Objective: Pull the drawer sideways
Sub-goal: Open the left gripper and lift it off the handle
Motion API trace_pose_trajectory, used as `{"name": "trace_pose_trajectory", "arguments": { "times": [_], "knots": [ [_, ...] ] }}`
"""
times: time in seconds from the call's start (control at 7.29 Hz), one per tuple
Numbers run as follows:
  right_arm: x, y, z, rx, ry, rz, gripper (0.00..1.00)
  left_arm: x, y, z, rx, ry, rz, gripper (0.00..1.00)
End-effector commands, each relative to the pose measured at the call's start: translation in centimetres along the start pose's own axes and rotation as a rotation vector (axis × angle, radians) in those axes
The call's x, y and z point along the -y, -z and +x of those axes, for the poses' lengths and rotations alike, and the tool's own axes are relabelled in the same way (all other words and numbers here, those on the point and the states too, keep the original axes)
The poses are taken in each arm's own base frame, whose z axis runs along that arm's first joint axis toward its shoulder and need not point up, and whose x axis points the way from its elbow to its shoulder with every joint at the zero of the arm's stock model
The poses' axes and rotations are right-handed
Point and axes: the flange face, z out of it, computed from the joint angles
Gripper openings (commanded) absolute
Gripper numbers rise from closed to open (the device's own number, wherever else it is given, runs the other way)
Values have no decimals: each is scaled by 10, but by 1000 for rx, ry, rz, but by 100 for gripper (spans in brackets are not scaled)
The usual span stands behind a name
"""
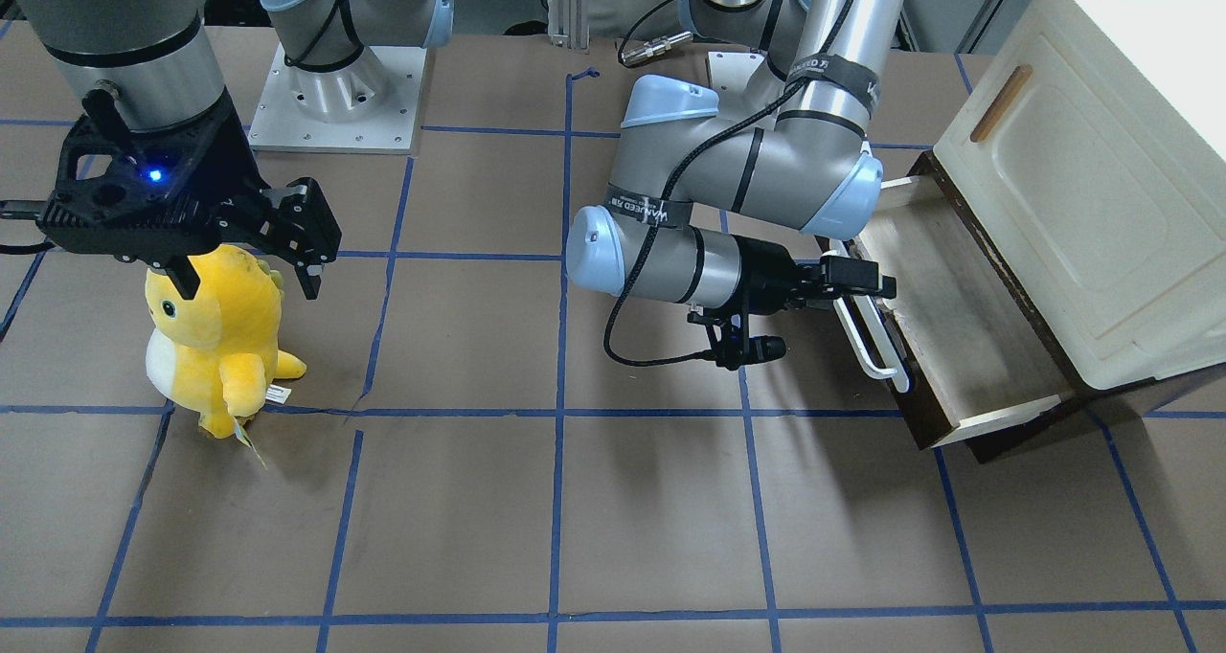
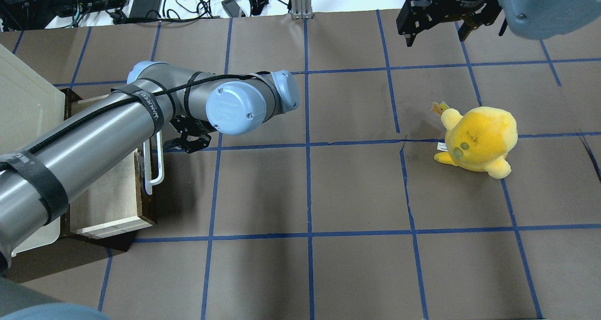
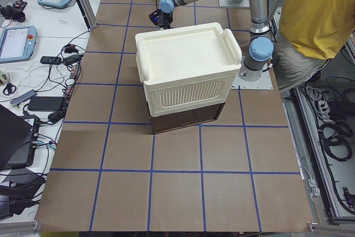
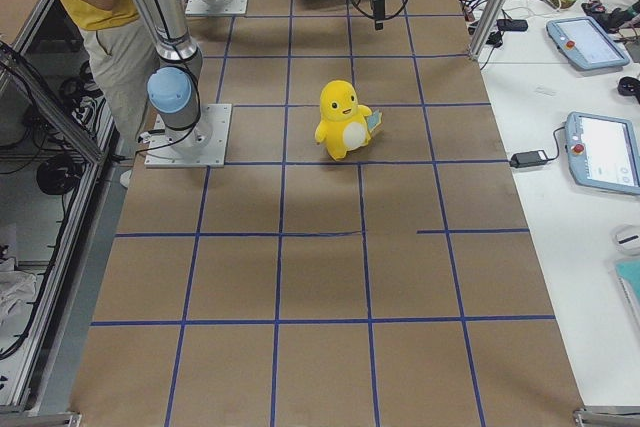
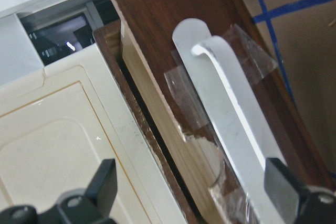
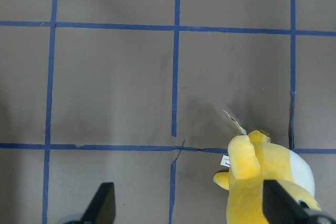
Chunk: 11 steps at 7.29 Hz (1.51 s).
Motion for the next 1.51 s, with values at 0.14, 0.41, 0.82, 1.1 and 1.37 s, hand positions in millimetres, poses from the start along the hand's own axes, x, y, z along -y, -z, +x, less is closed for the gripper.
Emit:
{"name": "trace_pose_trajectory", "arguments": {
  "times": [0.14,0.41,0.82,1.1,1.37],
  "knots": [
    [0,0,0,0,0,0,100,-34,48,-82,-465,82,173,94],
    [0,0,0,0,0,0,100,-69,46,-128,-803,107,203,96],
    [0,0,0,2,0,0,100,-79,23,-203,-1128,274,350,100],
    [0,0,0,0,0,0,100,-75,16,-203,-1154,286,365,100],
    [0,0,0,0,0,0,100,-83,17,-210,-1162,291,371,100]
  ]
}}
